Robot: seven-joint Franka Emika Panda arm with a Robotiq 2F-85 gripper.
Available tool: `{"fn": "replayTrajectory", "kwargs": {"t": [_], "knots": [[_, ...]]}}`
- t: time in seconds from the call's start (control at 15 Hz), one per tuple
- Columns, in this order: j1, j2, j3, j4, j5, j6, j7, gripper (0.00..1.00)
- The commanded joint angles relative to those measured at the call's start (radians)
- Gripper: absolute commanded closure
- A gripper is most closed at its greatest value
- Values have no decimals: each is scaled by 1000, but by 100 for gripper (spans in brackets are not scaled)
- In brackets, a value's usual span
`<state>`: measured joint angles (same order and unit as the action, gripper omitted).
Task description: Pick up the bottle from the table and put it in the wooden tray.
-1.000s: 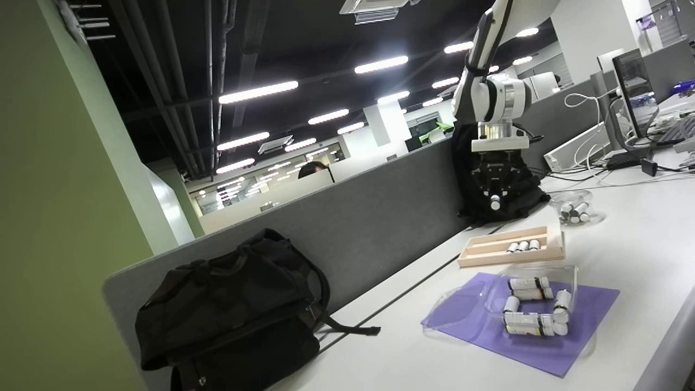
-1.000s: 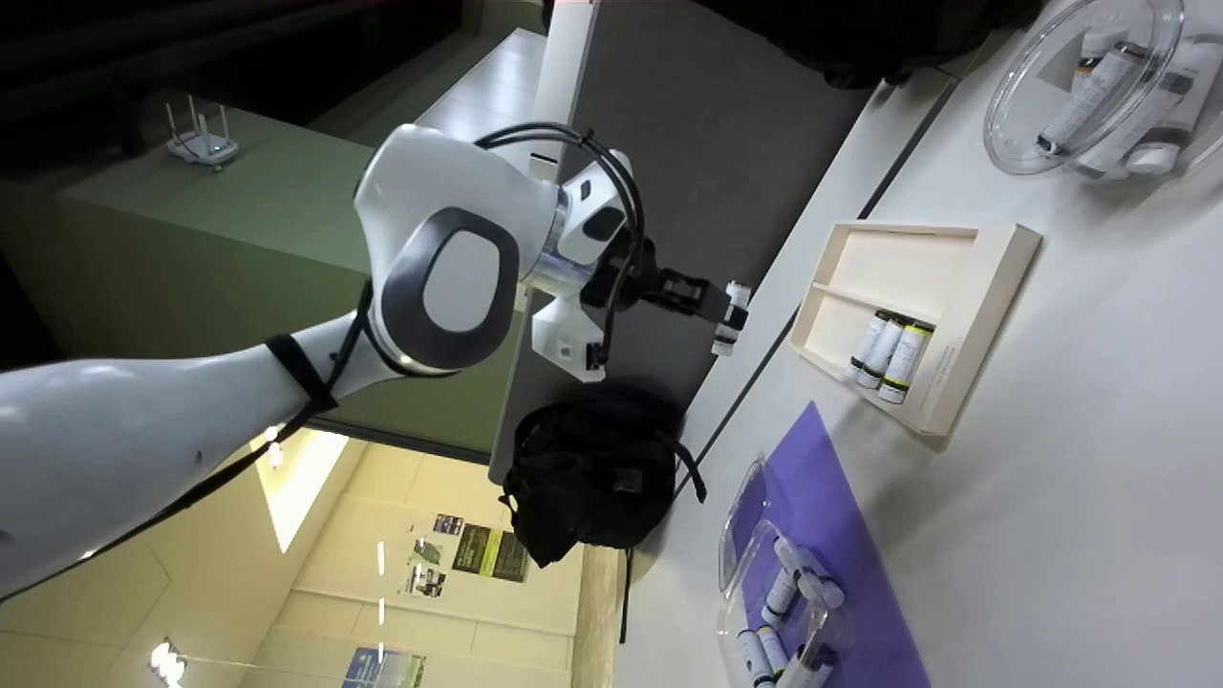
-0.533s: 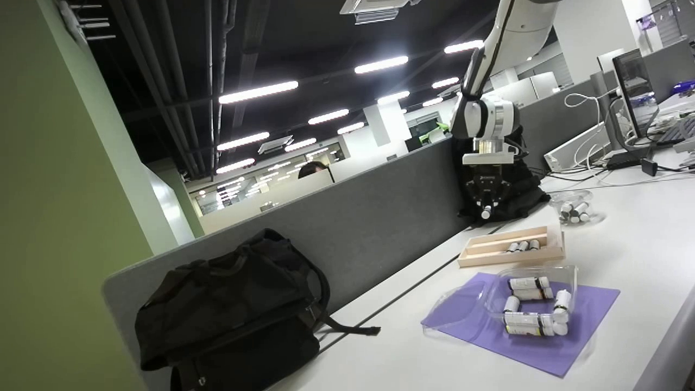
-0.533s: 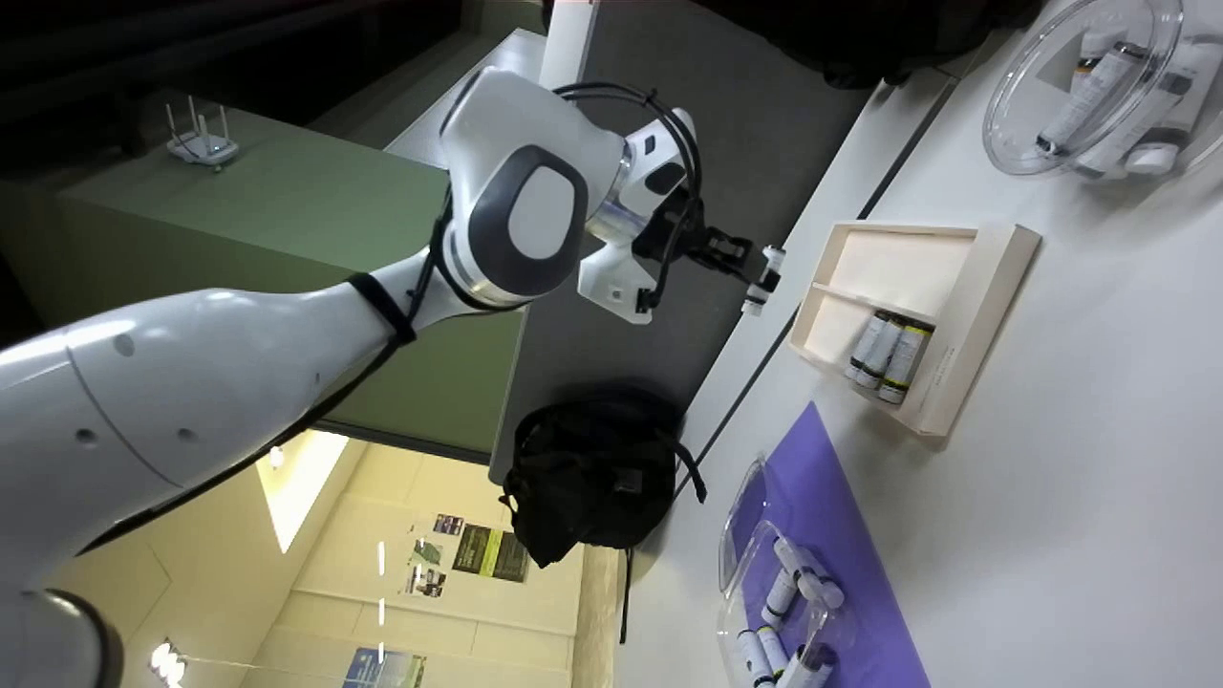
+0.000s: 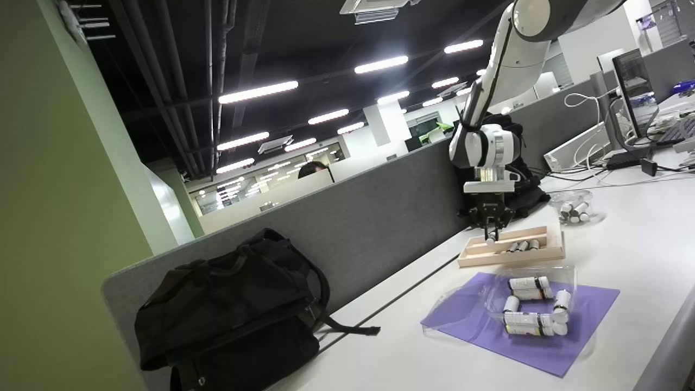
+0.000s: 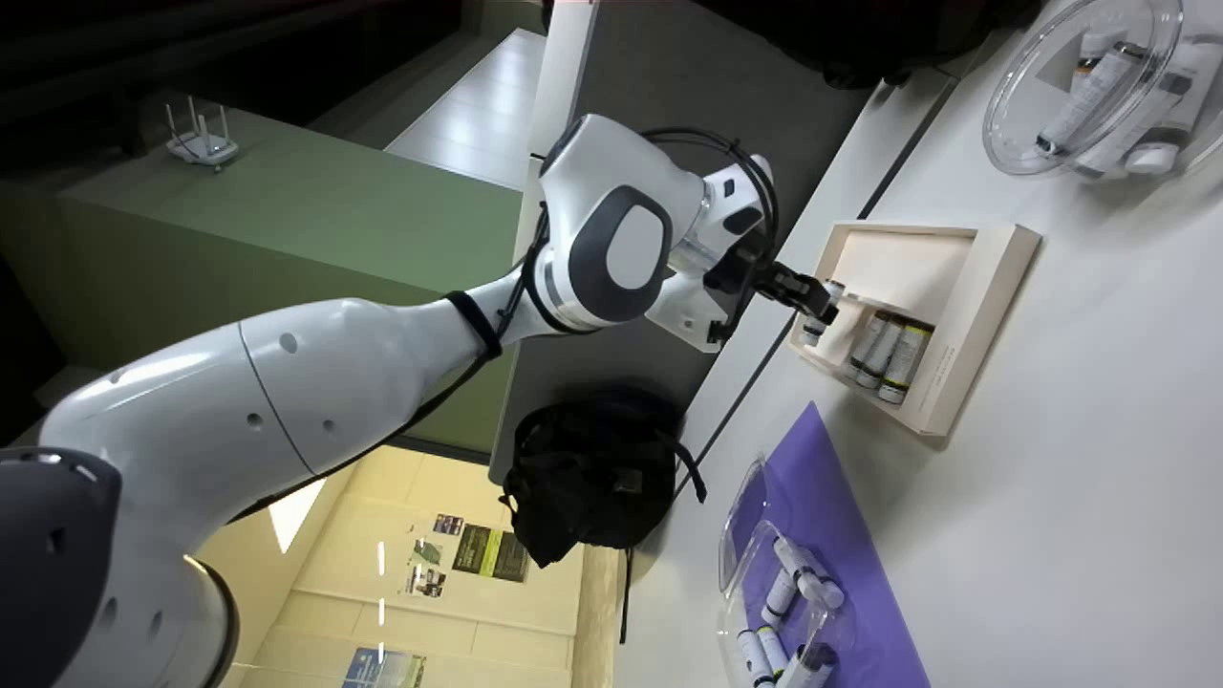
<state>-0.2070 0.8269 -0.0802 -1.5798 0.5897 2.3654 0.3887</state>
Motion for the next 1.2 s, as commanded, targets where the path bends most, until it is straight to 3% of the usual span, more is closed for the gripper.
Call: {"fn": "replayTrajectory", "kwargs": {"t": [0.0, 1.13], "knots": [[7, 46, 4, 49, -9, -21, 61, 89], [19, 52, -27, 43, -43, -117, 142, 89]]}}
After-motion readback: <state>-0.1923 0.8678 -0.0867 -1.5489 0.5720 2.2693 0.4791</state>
